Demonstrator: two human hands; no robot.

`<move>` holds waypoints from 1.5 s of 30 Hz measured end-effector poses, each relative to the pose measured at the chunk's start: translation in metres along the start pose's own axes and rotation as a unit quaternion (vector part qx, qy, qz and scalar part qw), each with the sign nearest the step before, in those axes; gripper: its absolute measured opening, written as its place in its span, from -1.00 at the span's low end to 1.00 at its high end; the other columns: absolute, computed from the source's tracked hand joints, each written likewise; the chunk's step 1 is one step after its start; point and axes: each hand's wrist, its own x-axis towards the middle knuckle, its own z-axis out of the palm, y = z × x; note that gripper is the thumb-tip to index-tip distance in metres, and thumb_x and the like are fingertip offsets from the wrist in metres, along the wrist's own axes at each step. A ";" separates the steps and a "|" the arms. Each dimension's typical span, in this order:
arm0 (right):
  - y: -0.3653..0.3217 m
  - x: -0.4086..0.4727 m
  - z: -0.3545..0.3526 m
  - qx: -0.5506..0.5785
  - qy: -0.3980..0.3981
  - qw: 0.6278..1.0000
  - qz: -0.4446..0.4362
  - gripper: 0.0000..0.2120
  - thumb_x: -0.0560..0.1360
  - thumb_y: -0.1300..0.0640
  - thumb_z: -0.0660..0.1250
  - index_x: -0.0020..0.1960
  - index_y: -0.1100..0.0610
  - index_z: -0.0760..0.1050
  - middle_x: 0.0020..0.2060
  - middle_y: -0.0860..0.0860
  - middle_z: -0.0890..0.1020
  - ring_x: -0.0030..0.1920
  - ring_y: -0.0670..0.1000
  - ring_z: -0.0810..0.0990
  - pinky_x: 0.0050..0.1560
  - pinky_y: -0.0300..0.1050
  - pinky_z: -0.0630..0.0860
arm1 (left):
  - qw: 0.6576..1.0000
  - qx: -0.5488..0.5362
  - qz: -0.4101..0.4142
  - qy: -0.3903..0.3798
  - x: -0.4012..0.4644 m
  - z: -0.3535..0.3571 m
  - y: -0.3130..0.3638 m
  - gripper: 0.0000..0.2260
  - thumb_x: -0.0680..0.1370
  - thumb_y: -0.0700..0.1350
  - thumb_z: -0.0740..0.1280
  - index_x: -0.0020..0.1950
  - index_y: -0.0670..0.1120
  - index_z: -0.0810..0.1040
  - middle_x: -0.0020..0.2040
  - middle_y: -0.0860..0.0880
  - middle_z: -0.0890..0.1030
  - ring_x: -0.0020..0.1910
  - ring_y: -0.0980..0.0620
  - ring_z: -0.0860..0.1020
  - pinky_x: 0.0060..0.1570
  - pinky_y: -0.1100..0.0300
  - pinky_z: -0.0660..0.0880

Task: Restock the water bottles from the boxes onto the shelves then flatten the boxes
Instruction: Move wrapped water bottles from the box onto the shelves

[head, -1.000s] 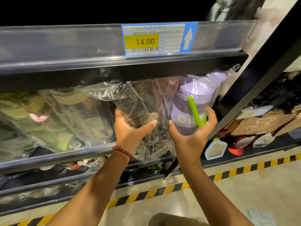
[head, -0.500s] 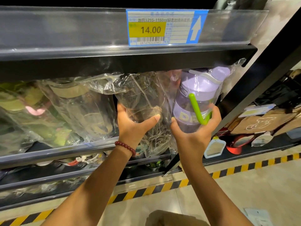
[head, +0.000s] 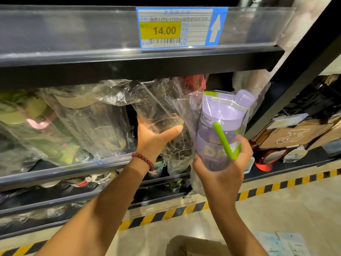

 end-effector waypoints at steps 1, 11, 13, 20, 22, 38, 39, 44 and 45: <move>-0.001 -0.001 -0.001 0.001 -0.001 1.000 0.004 -0.13 0.20 0.22 0.60 0.39 0.04 0.22 0.06 -0.60 0.29 0.11 -0.41 0.41 -0.04 -0.51 0.45 | 1.000 -0.004 0.000 -0.010 0.001 0.000 0.000 -0.17 0.05 0.01 0.56 0.25 0.02 0.32 0.27 -0.03 0.48 0.26 0.04 0.49 0.31 -0.05 0.41; -0.001 -0.027 -0.011 0.044 0.031 0.998 0.036 -0.13 0.19 0.35 0.59 0.35 0.00 0.24 0.06 -0.58 0.30 0.13 -0.39 0.41 -0.01 -0.55 0.41 | 1.000 -0.018 -0.013 -0.020 0.005 0.018 -0.003 -0.67 0.34 -0.40 0.48 -0.26 0.06 0.61 -0.31 0.22 0.66 -0.21 0.27 0.63 -0.06 0.23 0.59; -0.004 -0.033 -0.011 0.056 0.045 0.997 0.040 -0.12 0.18 0.39 0.58 0.29 -0.13 0.22 0.04 -0.58 0.32 0.10 -0.44 0.42 -0.04 -0.60 0.39 | 1.000 -0.017 -0.026 -0.002 0.011 0.019 -0.006 -0.68 0.31 -0.35 0.52 -0.05 -0.04 0.60 -0.19 0.14 0.68 -0.13 0.22 0.64 -0.03 0.21 0.59; -0.001 -0.044 -0.011 0.078 0.059 0.993 0.069 -0.06 0.19 0.35 0.59 0.23 -0.35 0.18 0.06 -0.47 0.41 0.12 -0.31 0.49 -0.03 -0.51 0.45 | 0.998 0.018 -0.053 0.021 0.030 0.024 -0.016 -0.03 -0.06 0.24 0.63 0.25 -0.15 0.51 0.11 -0.03 0.63 0.08 0.06 0.62 0.16 0.06 0.53; 0.000 -0.046 -0.013 0.079 0.060 0.992 0.072 -0.09 0.20 0.37 0.58 0.30 -0.19 0.19 0.01 -0.55 0.38 0.10 -0.38 0.47 -0.05 -0.55 0.43 | 0.998 0.034 -0.042 0.022 0.032 0.022 -0.015 -0.05 -0.07 0.28 0.61 0.24 -0.10 0.53 0.10 0.01 0.64 0.08 0.10 0.61 0.17 0.09 0.52; -0.004 -0.028 0.011 0.074 0.020 0.996 0.054 -0.15 0.23 0.30 0.58 0.36 0.00 0.20 0.07 -0.42 0.36 0.08 -0.42 0.44 -0.08 -0.57 0.41 | 0.985 0.104 0.082 0.111 0.028 -0.002 -0.020 -0.14 0.26 -0.28 0.58 0.43 -0.20 0.16 -0.05 0.21 0.42 -0.19 0.47 0.48 -0.20 0.67 0.33; -0.006 -0.024 0.014 0.083 0.017 0.995 0.056 -0.16 0.24 0.31 0.57 0.38 0.06 0.21 0.07 -0.37 0.37 0.08 -0.43 0.44 -0.08 -0.58 0.40 | 0.982 0.112 0.086 0.122 0.028 -0.004 -0.020 -0.13 0.25 -0.26 0.59 0.43 -0.19 0.17 -0.03 0.20 0.41 -0.13 0.39 0.48 -0.16 0.69 0.30; -0.007 -0.003 0.023 0.089 0.025 0.995 0.024 -0.15 0.26 0.27 0.57 0.40 0.09 0.18 0.24 -0.10 0.34 0.26 -0.15 0.41 0.16 -0.35 0.46 | 0.973 0.157 0.085 0.144 0.031 -0.016 -0.021 -0.11 0.20 -0.17 0.62 0.41 -0.15 0.21 0.17 0.06 0.42 0.13 0.20 0.43 0.08 0.58 0.31; -0.008 0.001 0.025 0.093 0.022 0.995 0.021 -0.15 0.27 0.25 0.57 0.41 0.07 0.17 0.25 -0.13 0.35 0.27 -0.13 0.41 0.20 -0.28 0.47 | 0.972 0.167 0.083 0.145 0.031 -0.017 -0.021 -0.13 0.21 -0.15 0.62 0.40 -0.15 0.22 0.18 0.05 0.41 0.14 0.17 0.42 0.13 0.51 0.31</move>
